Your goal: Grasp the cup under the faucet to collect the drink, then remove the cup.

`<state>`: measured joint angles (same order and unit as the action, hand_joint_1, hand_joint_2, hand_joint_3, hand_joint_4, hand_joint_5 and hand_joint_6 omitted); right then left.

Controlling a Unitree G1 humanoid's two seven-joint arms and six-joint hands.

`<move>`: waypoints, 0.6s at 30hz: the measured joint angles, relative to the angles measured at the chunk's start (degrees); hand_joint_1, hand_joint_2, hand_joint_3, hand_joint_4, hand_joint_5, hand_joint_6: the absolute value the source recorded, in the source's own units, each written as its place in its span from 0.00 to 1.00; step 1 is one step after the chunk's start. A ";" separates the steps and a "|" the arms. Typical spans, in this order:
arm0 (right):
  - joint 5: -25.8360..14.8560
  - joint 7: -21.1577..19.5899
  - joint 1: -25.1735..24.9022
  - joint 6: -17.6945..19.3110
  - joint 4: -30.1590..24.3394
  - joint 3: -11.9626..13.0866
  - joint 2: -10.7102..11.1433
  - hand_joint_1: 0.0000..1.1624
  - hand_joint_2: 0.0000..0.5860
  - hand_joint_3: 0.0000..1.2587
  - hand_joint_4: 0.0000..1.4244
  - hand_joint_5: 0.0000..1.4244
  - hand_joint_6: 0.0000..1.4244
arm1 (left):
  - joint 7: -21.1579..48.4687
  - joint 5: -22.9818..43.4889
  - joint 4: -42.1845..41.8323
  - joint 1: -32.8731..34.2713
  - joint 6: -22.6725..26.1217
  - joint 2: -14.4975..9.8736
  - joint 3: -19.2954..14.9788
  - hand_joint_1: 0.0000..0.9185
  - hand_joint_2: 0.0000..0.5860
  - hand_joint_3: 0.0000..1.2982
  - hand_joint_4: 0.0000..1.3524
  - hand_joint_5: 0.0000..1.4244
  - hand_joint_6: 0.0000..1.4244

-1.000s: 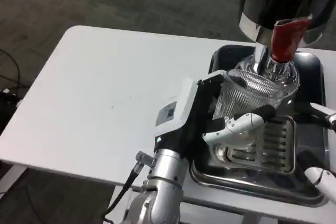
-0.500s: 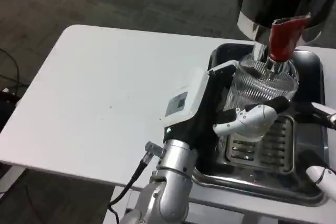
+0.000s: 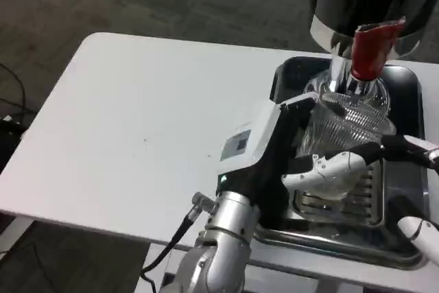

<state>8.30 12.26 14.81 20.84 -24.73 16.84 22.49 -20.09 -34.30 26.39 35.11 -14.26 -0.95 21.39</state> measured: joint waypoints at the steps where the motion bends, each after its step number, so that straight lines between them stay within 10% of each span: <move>1: 0.00 0.00 -0.01 0.01 0.00 -0.02 0.00 0.32 0.65 0.17 0.18 0.13 0.06 | 0.01 0.00 -0.19 -0.21 0.00 -0.01 0.02 0.22 0.56 0.54 0.49 0.39 0.29; 18: -0.83 -0.34 -0.13 0.51 -0.03 -0.41 -0.03 0.32 0.66 0.17 0.18 0.13 0.06 | 0.86 0.25 -4.24 -4.04 0.00 -0.70 -0.04 0.18 0.44 0.53 0.31 0.33 0.28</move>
<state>7.47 11.92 14.68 21.35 -24.76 16.43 22.46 -19.23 -34.05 22.15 31.07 -14.26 -1.64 21.35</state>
